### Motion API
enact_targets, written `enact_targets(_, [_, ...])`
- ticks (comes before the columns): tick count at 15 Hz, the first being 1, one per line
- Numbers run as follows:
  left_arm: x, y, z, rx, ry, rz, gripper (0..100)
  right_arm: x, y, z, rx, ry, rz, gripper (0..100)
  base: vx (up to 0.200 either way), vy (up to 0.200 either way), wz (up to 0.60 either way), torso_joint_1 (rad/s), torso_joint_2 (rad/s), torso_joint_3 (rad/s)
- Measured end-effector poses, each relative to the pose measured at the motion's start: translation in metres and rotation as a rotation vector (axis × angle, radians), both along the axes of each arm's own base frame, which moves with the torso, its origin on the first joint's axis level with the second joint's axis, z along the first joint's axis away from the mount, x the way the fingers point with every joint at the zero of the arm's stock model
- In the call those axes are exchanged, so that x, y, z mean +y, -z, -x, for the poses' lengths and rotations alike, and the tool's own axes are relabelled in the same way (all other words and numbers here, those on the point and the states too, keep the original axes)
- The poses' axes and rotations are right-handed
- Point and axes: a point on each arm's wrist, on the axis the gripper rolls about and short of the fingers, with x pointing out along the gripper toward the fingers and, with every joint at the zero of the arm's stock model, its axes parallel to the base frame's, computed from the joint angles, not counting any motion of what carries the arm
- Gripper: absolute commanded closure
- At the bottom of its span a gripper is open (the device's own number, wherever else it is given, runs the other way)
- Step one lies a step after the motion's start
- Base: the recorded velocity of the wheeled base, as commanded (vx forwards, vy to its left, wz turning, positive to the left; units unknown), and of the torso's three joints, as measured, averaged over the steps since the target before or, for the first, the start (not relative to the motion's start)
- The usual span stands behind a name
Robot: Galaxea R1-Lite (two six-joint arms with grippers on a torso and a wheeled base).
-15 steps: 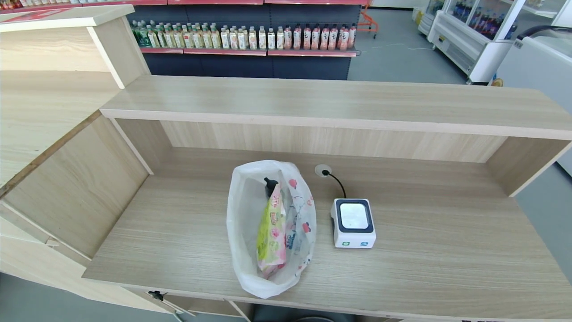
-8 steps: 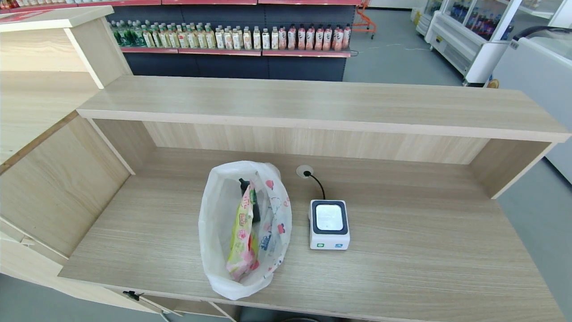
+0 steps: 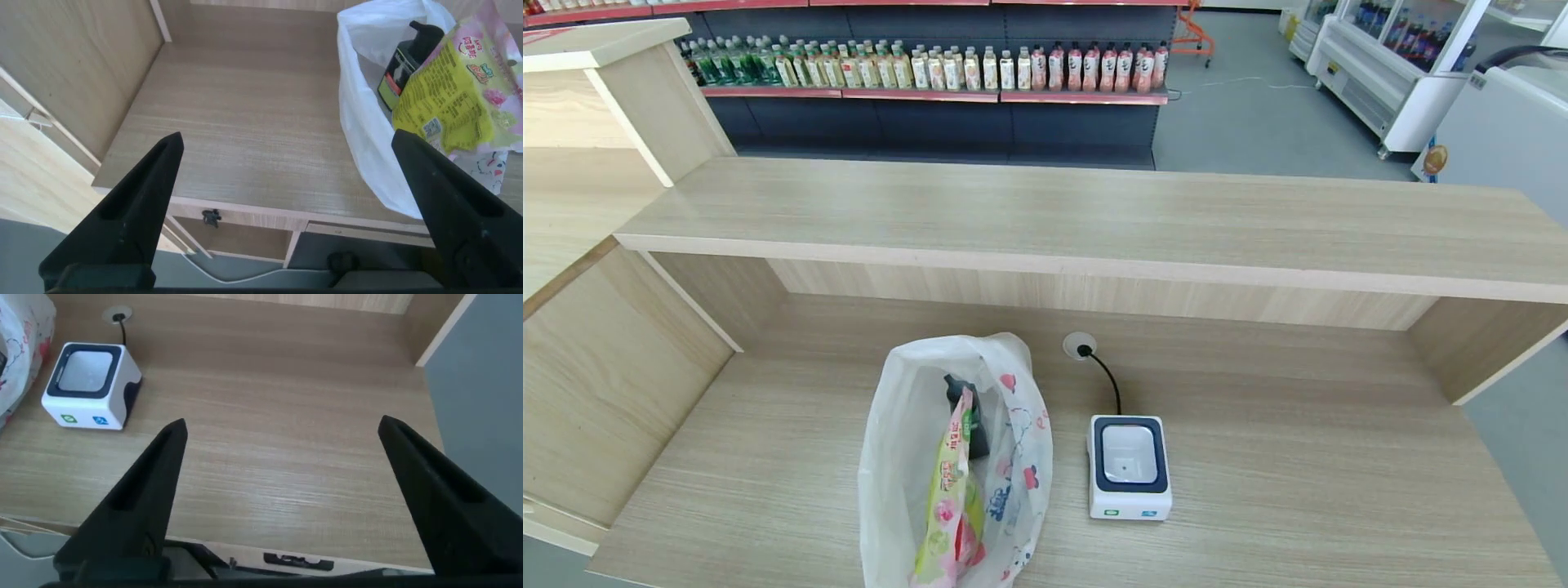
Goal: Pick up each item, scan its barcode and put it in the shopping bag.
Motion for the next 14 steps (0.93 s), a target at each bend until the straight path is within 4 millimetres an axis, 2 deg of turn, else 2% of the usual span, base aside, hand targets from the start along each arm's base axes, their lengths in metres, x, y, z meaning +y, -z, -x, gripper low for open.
enact_targets(14, [0.0000,0.0000,0.0000,0.000,-0.001,0.000,0,0.0000,0.0000,0.0000,0.000,-0.001,-0.001,100,0.000,0.000,0.00,0.000,0.00,0.000])
